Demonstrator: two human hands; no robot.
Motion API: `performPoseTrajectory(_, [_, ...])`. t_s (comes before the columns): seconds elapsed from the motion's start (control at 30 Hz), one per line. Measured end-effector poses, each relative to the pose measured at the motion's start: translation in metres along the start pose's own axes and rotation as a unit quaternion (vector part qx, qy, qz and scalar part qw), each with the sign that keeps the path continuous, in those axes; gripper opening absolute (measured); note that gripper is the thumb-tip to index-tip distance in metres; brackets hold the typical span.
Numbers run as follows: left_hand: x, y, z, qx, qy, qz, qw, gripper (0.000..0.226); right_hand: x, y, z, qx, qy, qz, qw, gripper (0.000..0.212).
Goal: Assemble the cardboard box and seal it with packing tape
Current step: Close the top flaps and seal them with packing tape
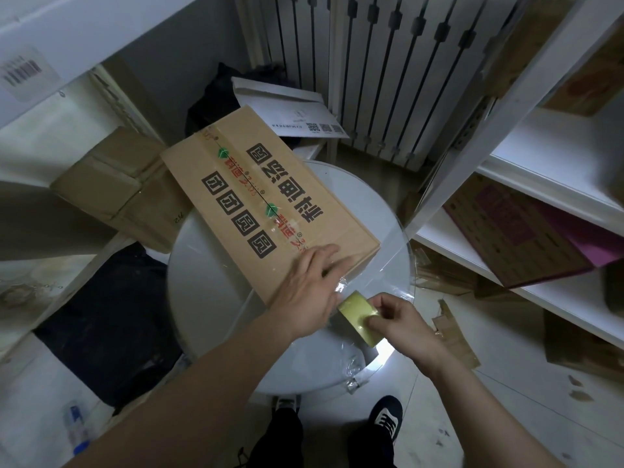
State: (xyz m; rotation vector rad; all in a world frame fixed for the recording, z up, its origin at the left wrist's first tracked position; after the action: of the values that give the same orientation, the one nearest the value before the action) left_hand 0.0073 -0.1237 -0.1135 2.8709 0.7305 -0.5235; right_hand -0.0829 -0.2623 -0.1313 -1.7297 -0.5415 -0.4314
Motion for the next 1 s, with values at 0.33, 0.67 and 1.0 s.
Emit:
performPoseTrajectory(0.33, [0.016, 0.001, 0.021, 0.135, 0.045, -0.075, 0.987, 0.062, 0.000, 0.007, 0.006, -0.011, -0.041, 0.016, 0.999, 0.013])
performPoseTrajectory(0.67, [0.017, 0.001, 0.019, 0.121, 0.035, -0.069, 0.990, 0.062, -0.003, 0.021, 0.002, -0.220, -0.315, 0.048, 0.922, 0.028])
performPoseTrajectory(1.0, [0.018, 0.001, -0.003, -0.109, -0.081, -0.056, 0.989, 0.041, -0.013, 0.016, 0.003, -0.317, -0.127, -0.030, 0.939, 0.029])
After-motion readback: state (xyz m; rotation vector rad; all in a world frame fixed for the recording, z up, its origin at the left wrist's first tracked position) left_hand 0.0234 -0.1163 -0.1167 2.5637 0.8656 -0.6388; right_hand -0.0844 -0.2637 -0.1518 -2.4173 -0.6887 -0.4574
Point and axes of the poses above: each hand's wrist, its own y-axis towards the middle knuckle, its own z-axis out of the palm, x = y × z, the point moved 6 cm from there along y, towards the middle knuckle, and after that the axes turned 15 degrees about z, right-handed, at the moved point
